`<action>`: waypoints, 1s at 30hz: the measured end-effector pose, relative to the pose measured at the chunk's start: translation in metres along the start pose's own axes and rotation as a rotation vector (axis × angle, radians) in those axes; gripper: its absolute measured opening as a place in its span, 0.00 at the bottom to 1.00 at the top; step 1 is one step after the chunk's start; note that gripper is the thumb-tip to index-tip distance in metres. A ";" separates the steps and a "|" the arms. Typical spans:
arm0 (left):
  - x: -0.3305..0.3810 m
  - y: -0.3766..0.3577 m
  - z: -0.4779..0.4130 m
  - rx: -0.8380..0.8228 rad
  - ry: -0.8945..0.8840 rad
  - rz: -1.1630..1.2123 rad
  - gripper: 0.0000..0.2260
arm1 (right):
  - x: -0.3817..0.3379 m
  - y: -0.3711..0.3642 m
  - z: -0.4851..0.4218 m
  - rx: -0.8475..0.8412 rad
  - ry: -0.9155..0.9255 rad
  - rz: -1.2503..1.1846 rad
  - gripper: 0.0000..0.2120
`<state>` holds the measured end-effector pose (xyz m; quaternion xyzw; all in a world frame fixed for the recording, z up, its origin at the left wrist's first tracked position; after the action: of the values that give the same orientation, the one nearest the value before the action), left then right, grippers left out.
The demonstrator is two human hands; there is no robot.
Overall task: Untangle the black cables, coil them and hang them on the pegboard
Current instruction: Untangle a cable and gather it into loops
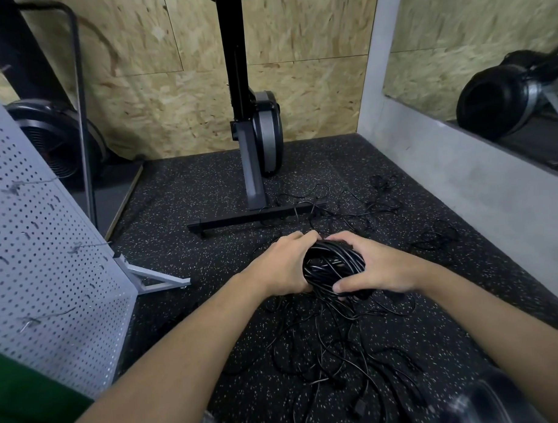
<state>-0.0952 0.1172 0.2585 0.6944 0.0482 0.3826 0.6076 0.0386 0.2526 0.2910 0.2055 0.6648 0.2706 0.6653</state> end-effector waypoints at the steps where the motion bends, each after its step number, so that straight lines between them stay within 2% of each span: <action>1: 0.000 0.000 0.001 0.002 0.004 0.009 0.25 | 0.002 0.000 -0.001 0.000 -0.001 0.007 0.39; 5: 0.002 -0.003 0.004 -0.070 0.043 0.025 0.26 | 0.010 -0.002 0.001 -0.020 -0.003 -0.038 0.36; 8: 0.001 -0.002 0.004 -0.072 0.069 -0.015 0.25 | 0.009 -0.003 0.002 -0.021 0.010 -0.018 0.38; 10: 0.003 0.001 0.003 -0.048 0.096 -0.049 0.23 | 0.006 -0.002 0.001 0.014 0.016 0.084 0.41; 13: 0.005 0.002 0.003 -0.018 0.160 -0.131 0.17 | 0.004 -0.008 -0.002 0.014 0.031 0.327 0.51; 15: 0.006 0.005 0.003 0.042 0.171 -0.217 0.14 | 0.002 -0.012 -0.004 0.011 0.032 0.508 0.53; 20: 0.017 0.013 0.005 0.162 0.120 -0.400 0.14 | -0.004 -0.019 -0.009 0.015 0.004 0.712 0.49; 21: 0.019 0.012 0.006 0.175 0.111 -0.413 0.15 | -0.004 -0.020 -0.010 0.016 -0.011 0.717 0.45; 23: 0.019 0.011 0.007 0.195 0.101 -0.388 0.17 | 0.000 -0.019 -0.011 0.026 -0.028 0.693 0.29; 25: 0.017 0.010 0.007 0.207 0.096 -0.344 0.18 | 0.001 -0.017 -0.012 0.030 -0.024 0.649 0.22; 30: 0.017 0.010 0.006 0.258 0.064 -0.318 0.20 | 0.005 -0.018 -0.012 0.102 -0.006 0.554 0.21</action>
<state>-0.0831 0.1187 0.2752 0.7375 0.2251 0.2946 0.5646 0.0280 0.2411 0.2756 0.4133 0.5942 0.4075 0.5568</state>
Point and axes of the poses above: each hand's wrist, its own z-axis away from the middle knuckle, its own y-axis out of the back of the hand, x = y × z, the point moved 4 cm from there along -z, towards the middle knuckle, and after that the axes turned 15 degrees about y, right-handed, at the moved point
